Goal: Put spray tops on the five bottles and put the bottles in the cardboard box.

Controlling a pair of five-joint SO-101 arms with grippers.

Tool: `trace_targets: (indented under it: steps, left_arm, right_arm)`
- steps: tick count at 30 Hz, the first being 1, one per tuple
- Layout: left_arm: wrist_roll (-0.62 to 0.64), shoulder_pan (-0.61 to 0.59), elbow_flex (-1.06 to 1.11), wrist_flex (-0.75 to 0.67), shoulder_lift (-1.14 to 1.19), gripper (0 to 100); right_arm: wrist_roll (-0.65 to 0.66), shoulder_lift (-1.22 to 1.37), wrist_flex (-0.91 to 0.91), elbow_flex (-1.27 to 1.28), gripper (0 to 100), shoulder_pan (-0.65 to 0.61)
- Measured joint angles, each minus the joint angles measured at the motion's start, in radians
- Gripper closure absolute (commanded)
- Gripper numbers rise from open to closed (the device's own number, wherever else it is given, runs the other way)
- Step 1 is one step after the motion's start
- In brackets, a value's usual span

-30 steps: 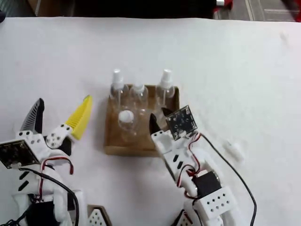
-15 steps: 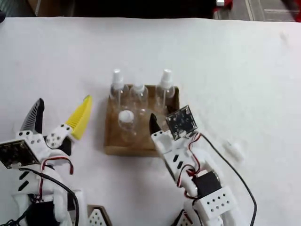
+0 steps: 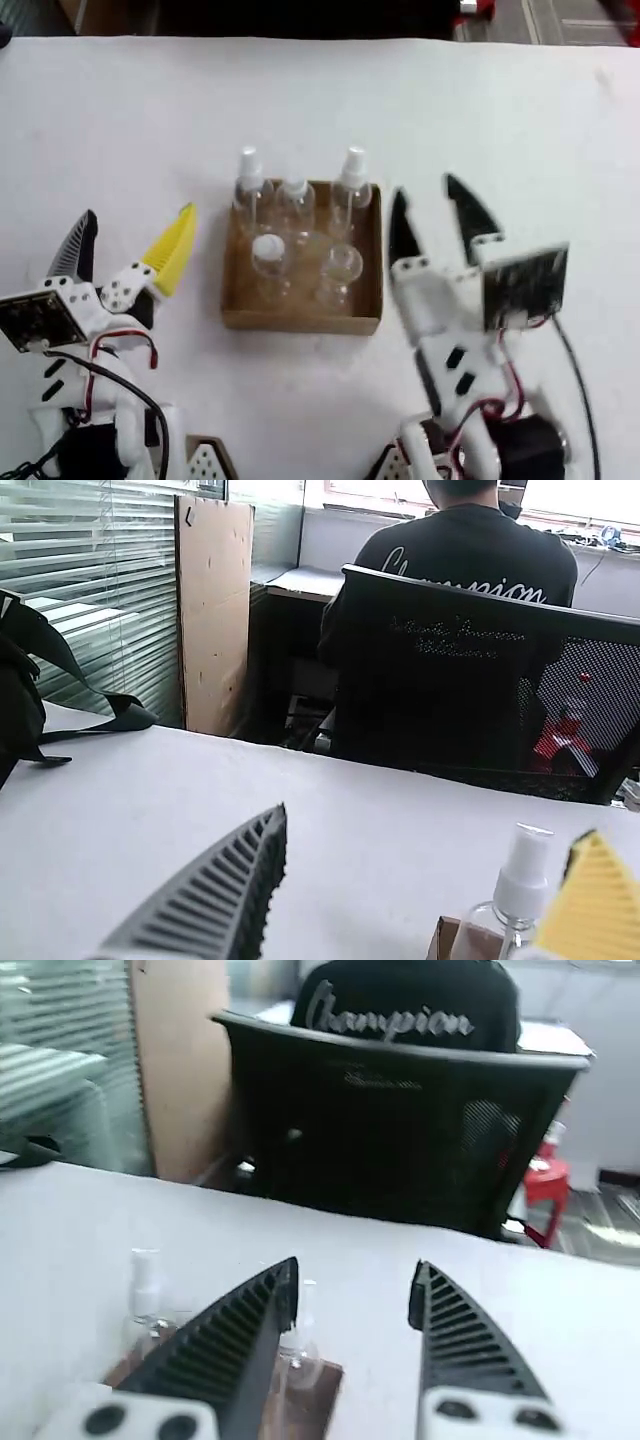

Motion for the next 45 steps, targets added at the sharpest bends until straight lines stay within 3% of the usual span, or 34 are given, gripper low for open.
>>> trace_targets:
  steps: [4,12,20,30,45]
  left_arm:
    - [0.000,0.000,0.000,0.000,0.000,60]
    - [0.000,0.000,0.000,0.000,0.000,60]
    - [0.000,0.000,0.000,0.000,0.000,60]
    - [0.000,0.021,0.000,0.000,0.000,60]
    - [0.000,0.028,0.000,0.003,0.000,60]
  right_arm:
    - [0.066,0.206,0.109,-0.087,84.4,0.212]
    - [0.377,0.479,0.269,-0.107,84.4,0.559]
    - [0.638,0.537,0.310,0.135,84.4,0.674]
    - [0.559,0.545,0.221,0.393,84.4,0.680]
    - [0.453,0.548,-0.107,0.551,84.4,0.680]
